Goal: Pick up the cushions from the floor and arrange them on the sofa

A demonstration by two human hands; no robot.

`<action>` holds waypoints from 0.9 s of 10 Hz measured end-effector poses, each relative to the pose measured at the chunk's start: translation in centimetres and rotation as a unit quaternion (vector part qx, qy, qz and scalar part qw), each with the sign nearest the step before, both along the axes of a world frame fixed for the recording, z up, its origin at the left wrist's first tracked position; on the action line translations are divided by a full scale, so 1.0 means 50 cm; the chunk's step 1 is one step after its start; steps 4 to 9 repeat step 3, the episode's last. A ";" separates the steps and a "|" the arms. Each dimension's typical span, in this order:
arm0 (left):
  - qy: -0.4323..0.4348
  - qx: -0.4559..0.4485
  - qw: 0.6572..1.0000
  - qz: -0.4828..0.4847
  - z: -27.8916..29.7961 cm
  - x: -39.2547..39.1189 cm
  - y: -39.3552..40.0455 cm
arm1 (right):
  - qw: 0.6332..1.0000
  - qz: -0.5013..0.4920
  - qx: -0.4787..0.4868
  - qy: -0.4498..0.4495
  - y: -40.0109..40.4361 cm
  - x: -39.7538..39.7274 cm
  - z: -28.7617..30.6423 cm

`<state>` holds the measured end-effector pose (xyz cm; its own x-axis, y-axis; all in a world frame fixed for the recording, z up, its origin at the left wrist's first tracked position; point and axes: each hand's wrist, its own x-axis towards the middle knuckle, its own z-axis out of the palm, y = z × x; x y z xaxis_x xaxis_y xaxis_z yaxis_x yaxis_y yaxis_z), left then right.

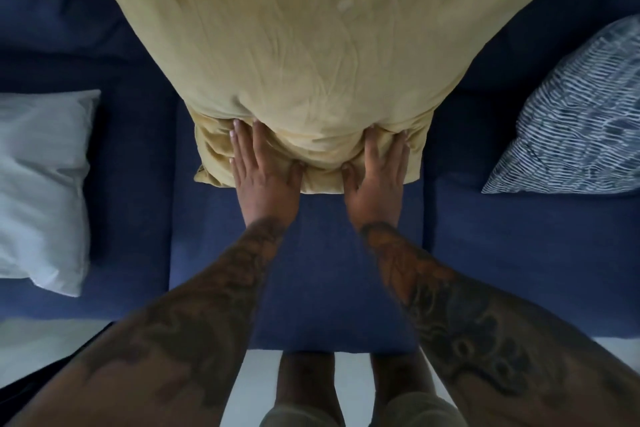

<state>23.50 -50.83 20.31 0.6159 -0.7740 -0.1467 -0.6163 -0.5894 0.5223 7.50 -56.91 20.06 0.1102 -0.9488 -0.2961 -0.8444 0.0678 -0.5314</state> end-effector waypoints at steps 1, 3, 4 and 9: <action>0.014 0.046 0.999 -0.010 0.033 -0.004 0.006 | 1.000 0.015 0.018 0.014 0.009 -0.006 0.033; 0.083 0.104 0.991 -0.026 0.157 0.009 0.053 | 0.994 0.025 0.106 -0.005 0.042 -0.054 0.157; 0.083 0.104 0.991 -0.026 0.157 0.009 0.053 | 0.994 0.025 0.106 -0.005 0.042 -0.054 0.157; 0.083 0.104 0.991 -0.026 0.157 0.009 0.053 | 0.994 0.025 0.106 -0.005 0.042 -0.054 0.157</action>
